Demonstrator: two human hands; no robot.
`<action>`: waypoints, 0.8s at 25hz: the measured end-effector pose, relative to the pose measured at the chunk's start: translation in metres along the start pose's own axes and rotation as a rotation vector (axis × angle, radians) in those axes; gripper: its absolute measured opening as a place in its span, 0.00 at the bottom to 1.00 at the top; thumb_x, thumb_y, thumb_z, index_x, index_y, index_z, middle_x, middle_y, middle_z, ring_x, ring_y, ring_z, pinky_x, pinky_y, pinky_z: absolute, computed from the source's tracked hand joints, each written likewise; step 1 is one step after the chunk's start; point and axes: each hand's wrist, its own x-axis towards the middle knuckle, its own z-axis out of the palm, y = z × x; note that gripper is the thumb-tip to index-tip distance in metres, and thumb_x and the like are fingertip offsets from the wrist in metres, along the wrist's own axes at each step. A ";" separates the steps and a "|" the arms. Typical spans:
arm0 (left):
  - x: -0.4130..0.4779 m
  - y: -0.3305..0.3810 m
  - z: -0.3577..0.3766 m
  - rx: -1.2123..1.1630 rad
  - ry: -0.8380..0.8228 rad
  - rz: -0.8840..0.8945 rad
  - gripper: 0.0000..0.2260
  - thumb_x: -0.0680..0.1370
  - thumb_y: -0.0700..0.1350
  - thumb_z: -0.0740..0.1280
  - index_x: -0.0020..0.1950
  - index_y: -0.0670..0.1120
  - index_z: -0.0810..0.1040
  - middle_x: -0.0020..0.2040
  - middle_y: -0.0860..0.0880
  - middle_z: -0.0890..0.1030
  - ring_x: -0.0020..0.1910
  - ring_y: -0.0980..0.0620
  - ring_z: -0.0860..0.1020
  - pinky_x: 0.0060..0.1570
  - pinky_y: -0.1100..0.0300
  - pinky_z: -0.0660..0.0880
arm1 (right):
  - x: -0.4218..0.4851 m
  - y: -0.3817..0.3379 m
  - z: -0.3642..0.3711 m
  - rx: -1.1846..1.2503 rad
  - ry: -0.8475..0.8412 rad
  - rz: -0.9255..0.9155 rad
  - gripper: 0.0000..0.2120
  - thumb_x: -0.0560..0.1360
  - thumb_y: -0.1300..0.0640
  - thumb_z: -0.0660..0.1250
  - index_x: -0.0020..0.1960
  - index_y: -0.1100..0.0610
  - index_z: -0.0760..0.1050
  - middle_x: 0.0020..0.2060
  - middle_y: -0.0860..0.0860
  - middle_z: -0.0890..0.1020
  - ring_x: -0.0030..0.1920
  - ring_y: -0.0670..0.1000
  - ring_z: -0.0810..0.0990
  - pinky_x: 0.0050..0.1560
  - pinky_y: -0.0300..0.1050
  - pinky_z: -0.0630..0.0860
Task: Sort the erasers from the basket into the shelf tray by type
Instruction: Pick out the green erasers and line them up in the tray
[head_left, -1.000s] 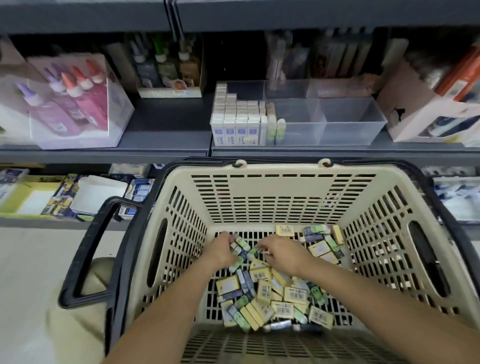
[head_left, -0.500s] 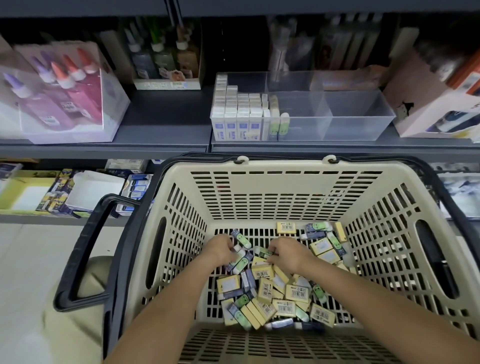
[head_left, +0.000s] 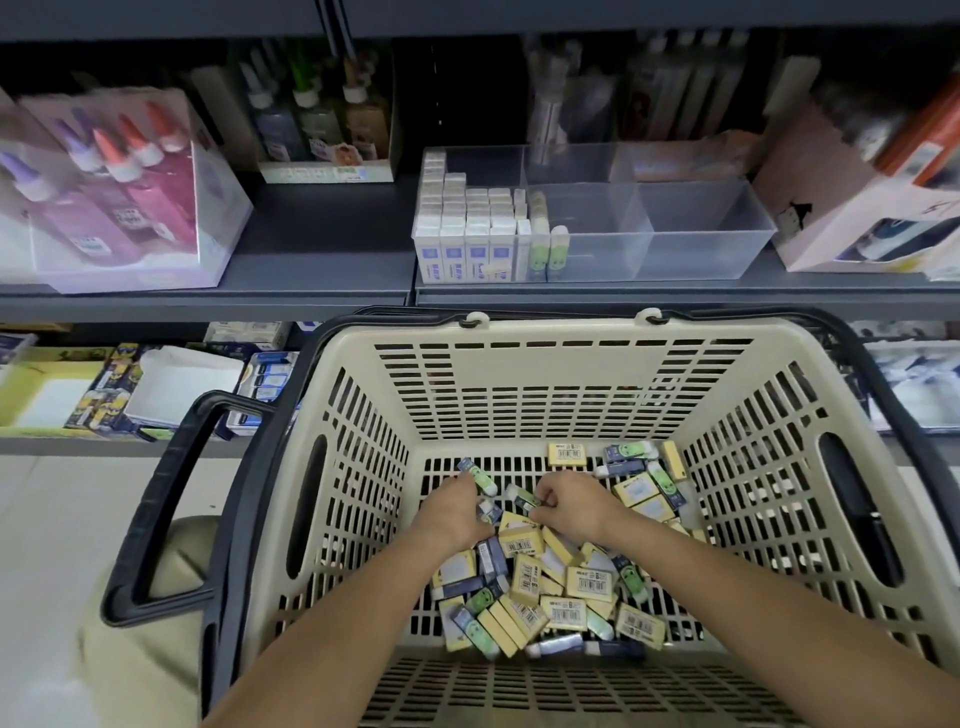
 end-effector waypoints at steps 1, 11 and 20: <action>0.000 0.000 0.000 0.050 0.000 0.013 0.21 0.72 0.48 0.71 0.60 0.41 0.69 0.54 0.43 0.76 0.52 0.46 0.76 0.46 0.56 0.72 | 0.001 0.000 -0.001 0.020 0.007 0.000 0.11 0.76 0.51 0.66 0.48 0.59 0.75 0.39 0.53 0.78 0.41 0.53 0.76 0.43 0.45 0.73; -0.005 0.002 -0.033 -1.282 -0.274 -0.192 0.07 0.75 0.43 0.66 0.51 0.43 0.74 0.42 0.45 0.78 0.41 0.51 0.76 0.42 0.56 0.76 | 0.006 -0.020 -0.002 0.396 0.118 -0.012 0.10 0.72 0.55 0.70 0.51 0.57 0.75 0.42 0.51 0.79 0.42 0.48 0.77 0.42 0.39 0.73; -0.001 -0.019 -0.036 -1.501 -0.102 -0.291 0.15 0.71 0.41 0.73 0.56 0.42 0.74 0.43 0.44 0.81 0.37 0.51 0.80 0.33 0.58 0.77 | 0.016 -0.048 0.003 0.248 0.220 -0.076 0.10 0.73 0.51 0.68 0.51 0.55 0.78 0.45 0.51 0.82 0.45 0.48 0.80 0.47 0.44 0.77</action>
